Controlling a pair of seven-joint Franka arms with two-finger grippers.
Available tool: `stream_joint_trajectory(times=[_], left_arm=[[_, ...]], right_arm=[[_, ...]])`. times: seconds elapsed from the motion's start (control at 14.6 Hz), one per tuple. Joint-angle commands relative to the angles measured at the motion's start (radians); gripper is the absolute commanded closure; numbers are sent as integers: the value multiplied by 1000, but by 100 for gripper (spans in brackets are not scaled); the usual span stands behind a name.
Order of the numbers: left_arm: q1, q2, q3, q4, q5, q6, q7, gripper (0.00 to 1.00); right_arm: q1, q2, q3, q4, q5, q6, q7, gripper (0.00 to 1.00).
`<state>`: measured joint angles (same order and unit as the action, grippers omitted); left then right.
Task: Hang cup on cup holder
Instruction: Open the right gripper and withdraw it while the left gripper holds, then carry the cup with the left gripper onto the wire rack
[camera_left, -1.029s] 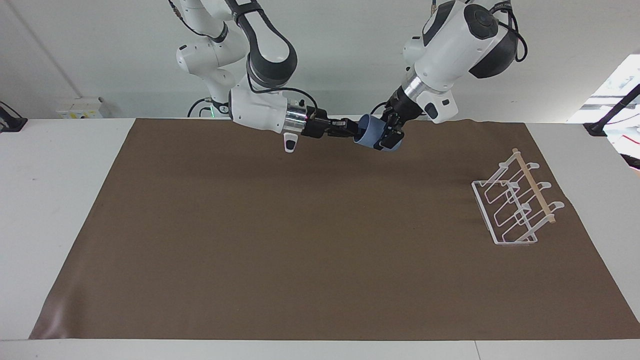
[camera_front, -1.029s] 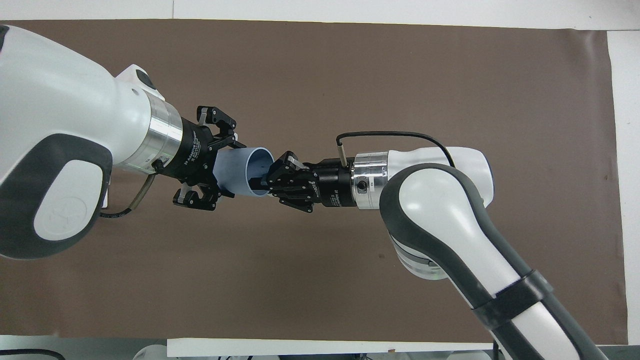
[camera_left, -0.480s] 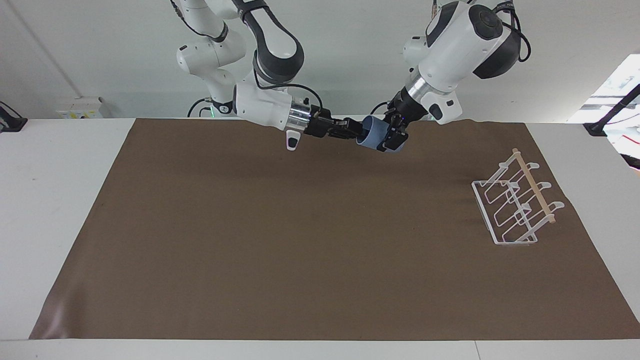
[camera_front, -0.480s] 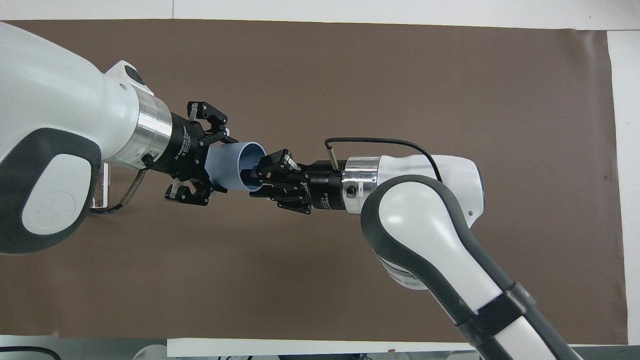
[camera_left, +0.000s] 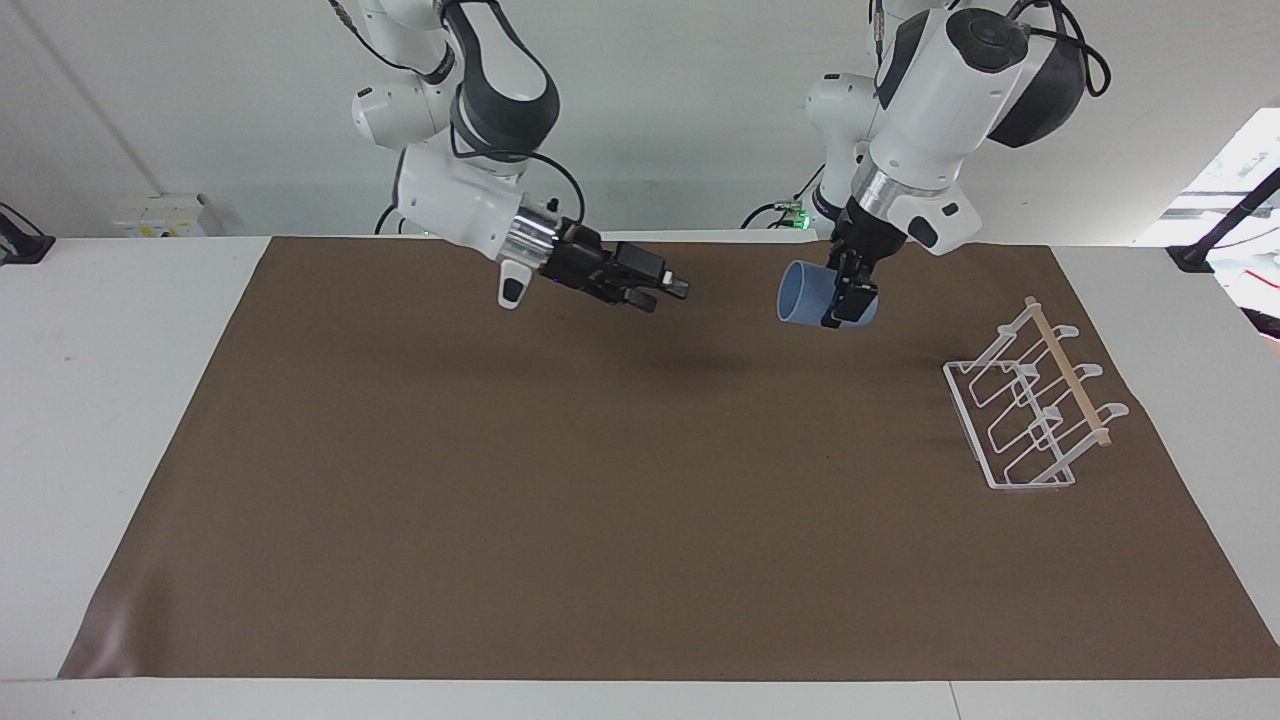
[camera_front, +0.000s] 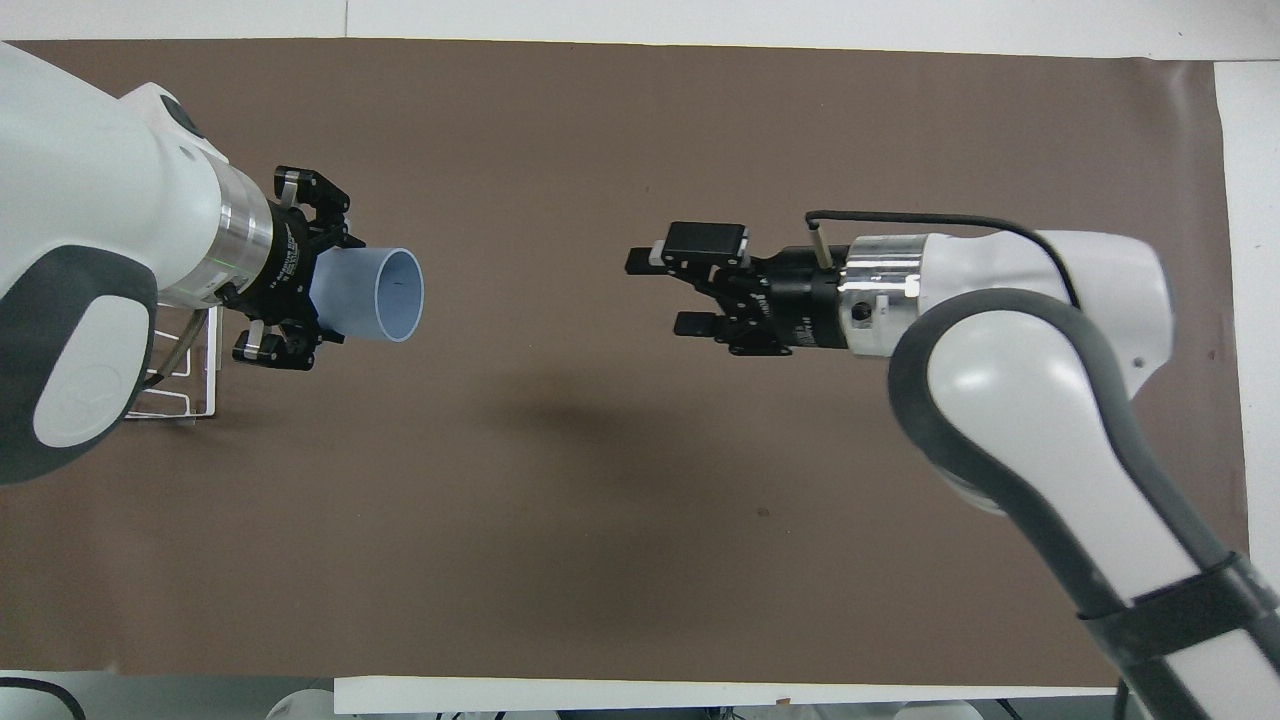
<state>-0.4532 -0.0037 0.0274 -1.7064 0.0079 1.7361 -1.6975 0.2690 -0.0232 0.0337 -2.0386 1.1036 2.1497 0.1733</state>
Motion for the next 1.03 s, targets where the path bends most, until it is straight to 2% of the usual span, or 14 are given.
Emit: stream_joint_trajectory(times=[0.0,0.07,0.21,0.41,0.55,0.69,0.82,0.96], left_arm=[[24,-12,-4,-18,185,-18,64,100],[27,5,-4,-25,284,-39,71,100],[13,94,-6,-22,531,-72,73,100],[1,213,-6,-25,875,-139,67,100],[1,272,-4,-24,1045,-161,33,100],[14,354,-4,-10,1196,-168,-127,100],[21,407,-4,-1,1293,-216,-197,100],[22,429,-4,-16,1349,-265,-238,100]], right_arm=[[-143,-15,11,15,-331,-163,-29,0],[-168,-14,9,21,-441,-198,-58,0],[-227,-15,9,27,-647,-264,-150,0],[-293,-37,2,64,-962,-290,-225,0],[-365,-26,2,112,-1018,-336,-264,0],[-395,-24,2,159,-1069,-381,-270,0],[-389,-8,5,236,-1154,-457,-273,0],[-384,32,5,340,-1159,-566,-275,0]])
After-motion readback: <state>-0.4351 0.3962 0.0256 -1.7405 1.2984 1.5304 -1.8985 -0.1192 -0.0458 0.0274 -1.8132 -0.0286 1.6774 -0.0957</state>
